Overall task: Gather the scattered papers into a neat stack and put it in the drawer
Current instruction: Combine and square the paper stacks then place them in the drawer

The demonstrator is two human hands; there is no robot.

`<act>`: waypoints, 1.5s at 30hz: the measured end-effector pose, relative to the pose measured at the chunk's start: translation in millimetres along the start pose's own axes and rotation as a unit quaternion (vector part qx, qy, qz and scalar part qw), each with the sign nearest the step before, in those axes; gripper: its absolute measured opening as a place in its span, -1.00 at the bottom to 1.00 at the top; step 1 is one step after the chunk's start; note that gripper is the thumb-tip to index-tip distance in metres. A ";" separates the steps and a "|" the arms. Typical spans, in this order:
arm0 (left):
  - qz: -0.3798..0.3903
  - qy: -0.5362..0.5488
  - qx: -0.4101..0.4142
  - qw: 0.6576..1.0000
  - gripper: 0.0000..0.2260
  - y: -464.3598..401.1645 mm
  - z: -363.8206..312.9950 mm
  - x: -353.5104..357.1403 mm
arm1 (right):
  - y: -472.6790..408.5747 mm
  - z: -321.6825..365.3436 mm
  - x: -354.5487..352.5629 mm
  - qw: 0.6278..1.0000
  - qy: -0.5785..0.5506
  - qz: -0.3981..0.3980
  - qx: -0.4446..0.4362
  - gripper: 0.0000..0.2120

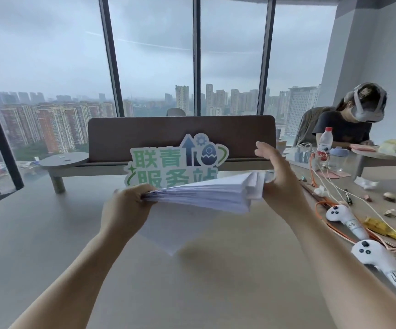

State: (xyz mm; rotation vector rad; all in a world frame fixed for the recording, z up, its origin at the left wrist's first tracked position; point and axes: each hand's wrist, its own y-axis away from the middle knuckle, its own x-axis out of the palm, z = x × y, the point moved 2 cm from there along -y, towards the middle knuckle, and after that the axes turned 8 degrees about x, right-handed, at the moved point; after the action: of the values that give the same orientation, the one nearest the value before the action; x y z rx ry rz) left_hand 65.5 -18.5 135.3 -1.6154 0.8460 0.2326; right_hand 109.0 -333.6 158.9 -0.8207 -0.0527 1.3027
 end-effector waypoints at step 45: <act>-0.132 0.395 -0.322 0.850 -0.94 77.6 17.0 60.8 | 83.3 -68.8 76.2 0.956 -0.213 0.035 0.198 -0.87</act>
State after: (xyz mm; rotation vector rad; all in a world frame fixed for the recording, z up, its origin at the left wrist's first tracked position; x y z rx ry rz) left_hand 64.9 -26.2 35.5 -2.5070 1.2167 -0.4373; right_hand 95.7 -300.0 31.7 -0.1924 -0.1018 1.4771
